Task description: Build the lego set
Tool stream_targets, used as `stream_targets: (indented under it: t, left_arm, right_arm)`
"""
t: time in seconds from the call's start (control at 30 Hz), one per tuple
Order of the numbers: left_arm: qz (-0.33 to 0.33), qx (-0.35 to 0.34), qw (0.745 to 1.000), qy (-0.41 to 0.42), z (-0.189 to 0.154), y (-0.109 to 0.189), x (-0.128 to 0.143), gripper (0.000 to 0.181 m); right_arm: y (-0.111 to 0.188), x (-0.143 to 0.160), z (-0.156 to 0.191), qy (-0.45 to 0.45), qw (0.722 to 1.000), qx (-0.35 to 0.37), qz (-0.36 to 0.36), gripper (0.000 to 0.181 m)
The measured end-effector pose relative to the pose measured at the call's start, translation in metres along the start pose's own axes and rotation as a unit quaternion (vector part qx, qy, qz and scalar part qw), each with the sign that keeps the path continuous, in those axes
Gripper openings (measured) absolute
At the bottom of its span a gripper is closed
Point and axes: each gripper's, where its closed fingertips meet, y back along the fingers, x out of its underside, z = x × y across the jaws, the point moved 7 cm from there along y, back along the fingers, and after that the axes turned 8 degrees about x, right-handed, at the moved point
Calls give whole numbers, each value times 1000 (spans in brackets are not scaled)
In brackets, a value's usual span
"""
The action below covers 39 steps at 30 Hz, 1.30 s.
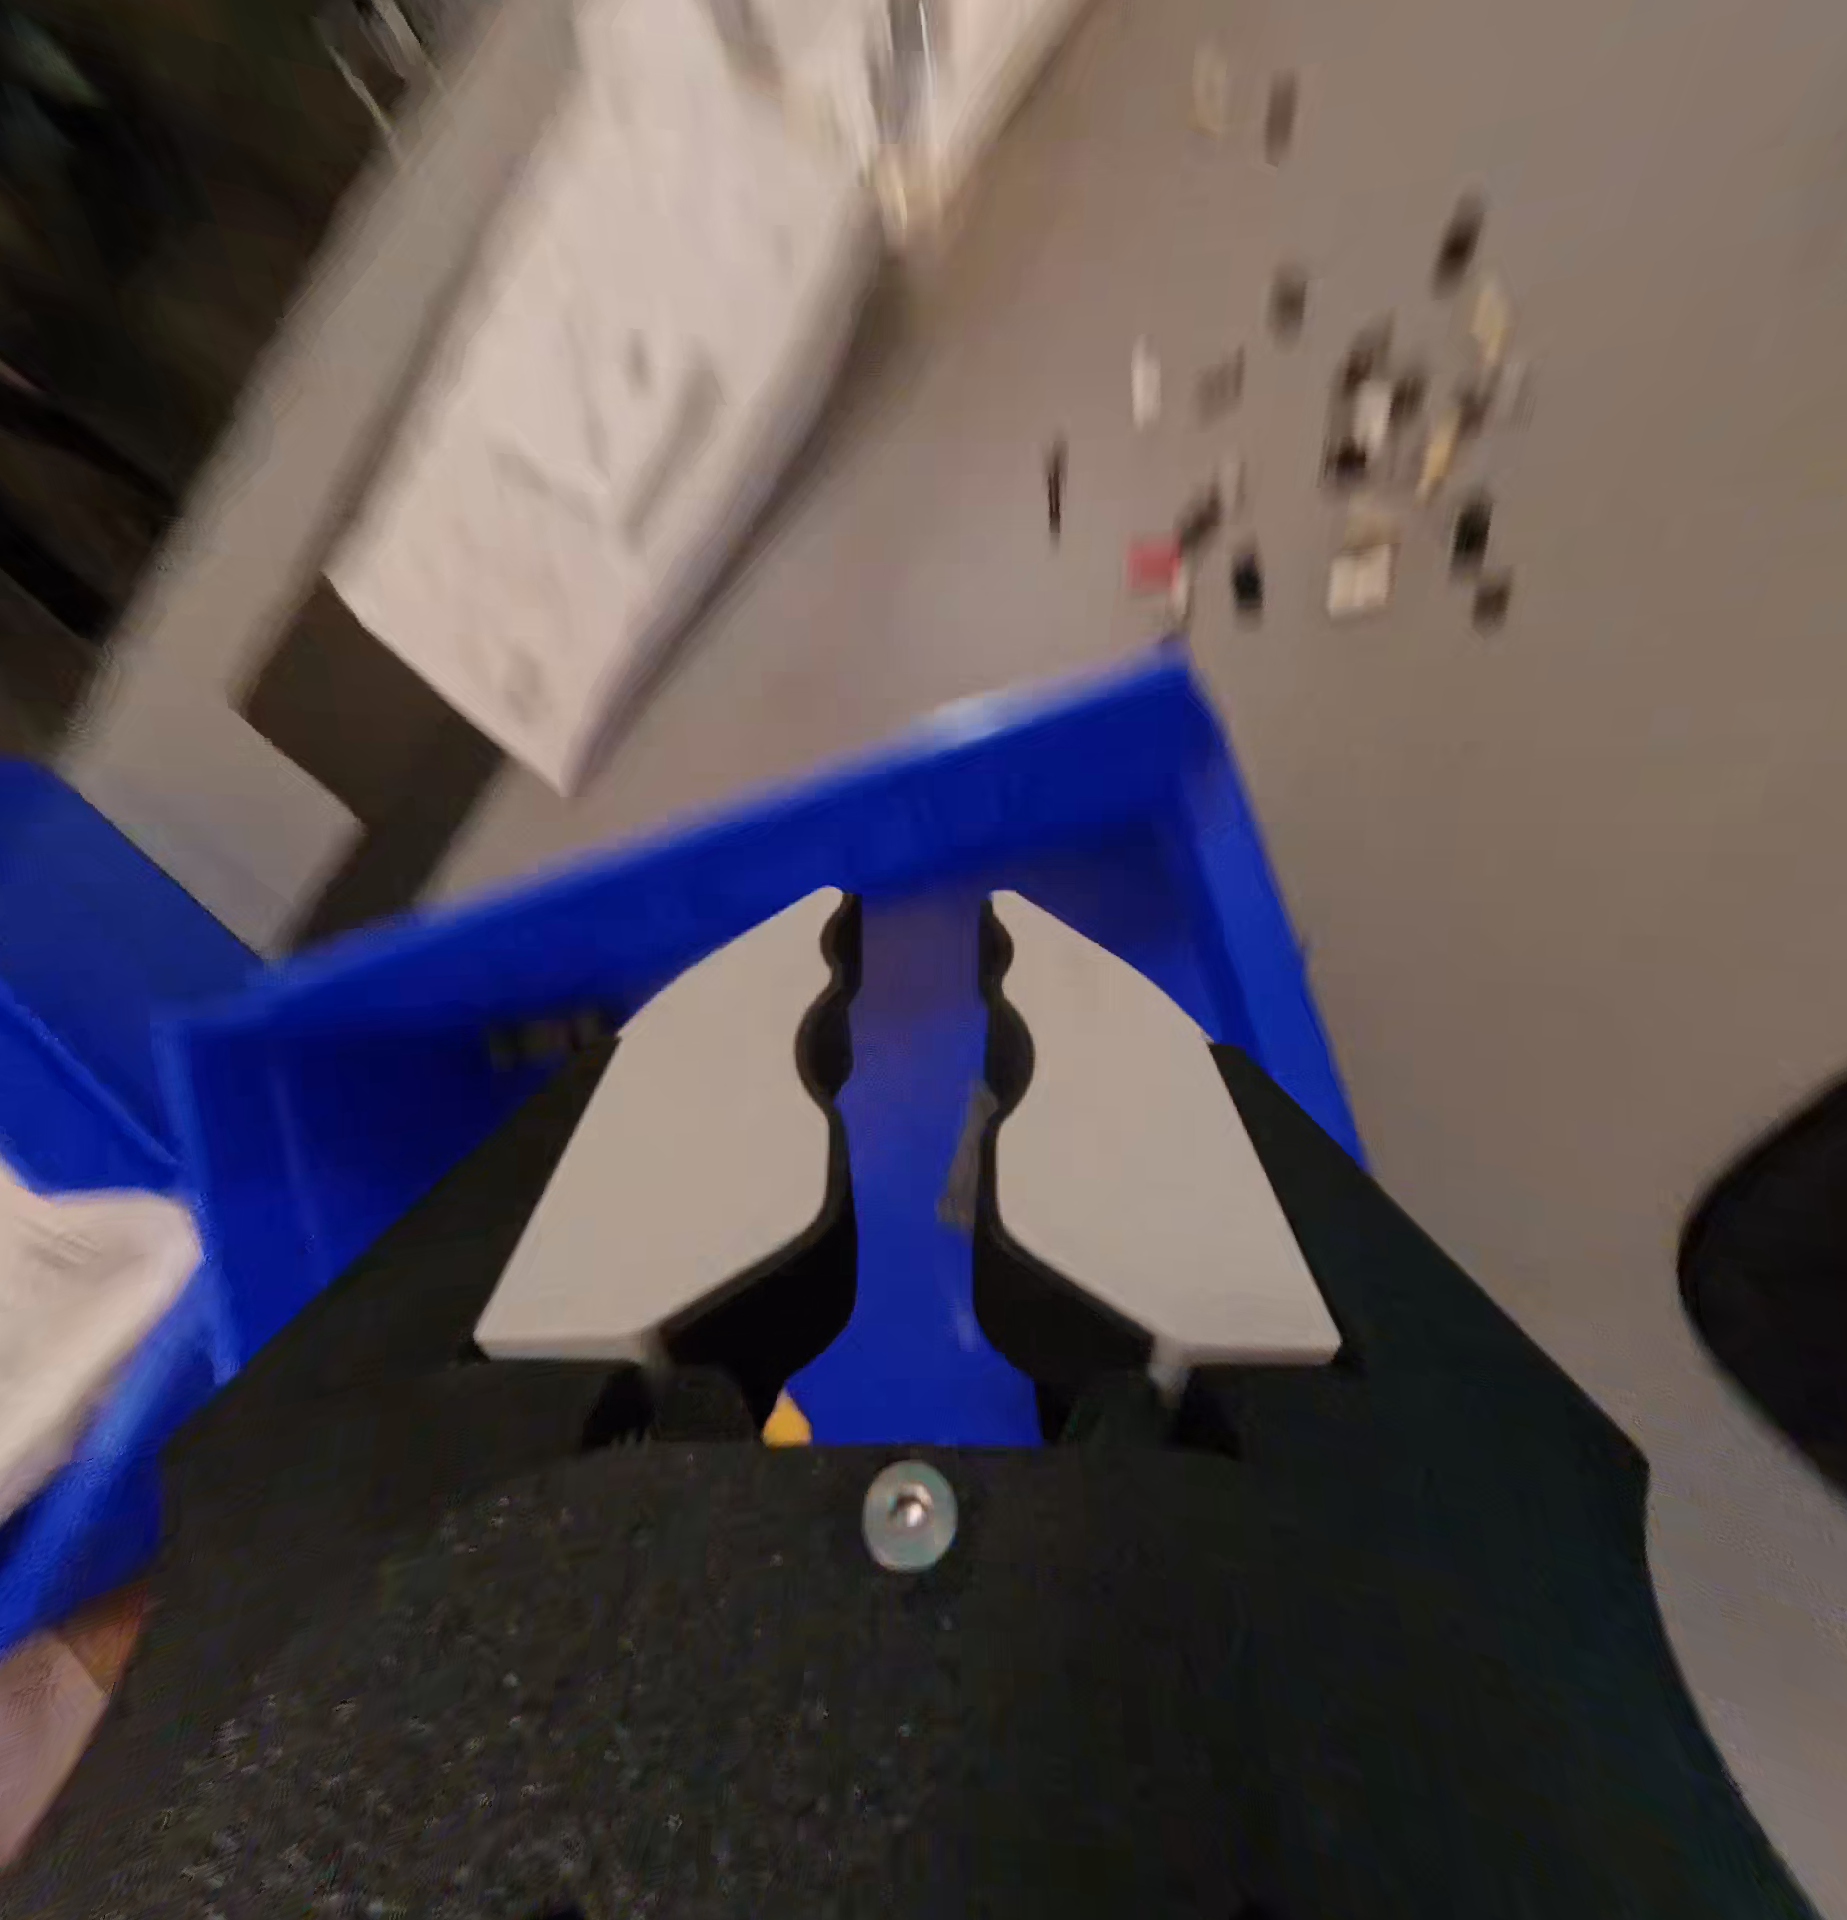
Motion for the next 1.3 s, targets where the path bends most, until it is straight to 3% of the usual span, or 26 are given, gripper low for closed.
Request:
stream_targets:
  t: [0.1,0.2,0.27,0.37,0.47,0.63,0.73,0.87,0.93,0.97,1.07,1.17,1.3]
  left_arm:
    - [133,51,990,12,0,-22,58,28]
    - [222,89,971,-1,-3,-43,90,33]
    - [267,102,958,-21,-4,-52,100,33]
    - [278,95,955,-29,1,-59,100,32]
    - [304,106,946,-41,0,-65,106,12]
    - [250,84,964,-34,0,-66,95,1]
    - [261,105,960,-9,-5,-64,97,28]
    - [221,118,968,27,-6,-67,91,35]
    - [209,119,969,49,-4,-75,88,32]
    - [202,115,971,52,-2,-77,87,22]
    - [208,30,977,39,7,-65,79,17]
    - [157,-50,986,-1,-4,-34,49,16]
    - [72,-84,988,-108,-63,-15,-10,16]
  right_arm:
    - [2,1,-2,2,1000,3,-2,1]
    - [1,4,-4,-1,1000,6,4,1]
    - [0,6,-4,-5,1000,7,7,1]
    - [-1,8,-5,-27,1000,2,11,1]
    - [-3,10,-5,-38,999,-1,15,1]
    - [-4,12,-2,-30,999,-8,20,1]
    - [-4,12,0,-26,999,-12,21,1]
    - [-3,10,2,-18,1000,-16,19,1]
    - [-3,11,3,-19,999,-19,20,1]
    - [-3,10,4,-18,999,-20,21,1]
    - [-1,7,5,-13,1000,-20,17,1]
    - [-2,9,9,-3,999,-32,27,1]
    - [-12,19,33,18,990,-117,74,10]
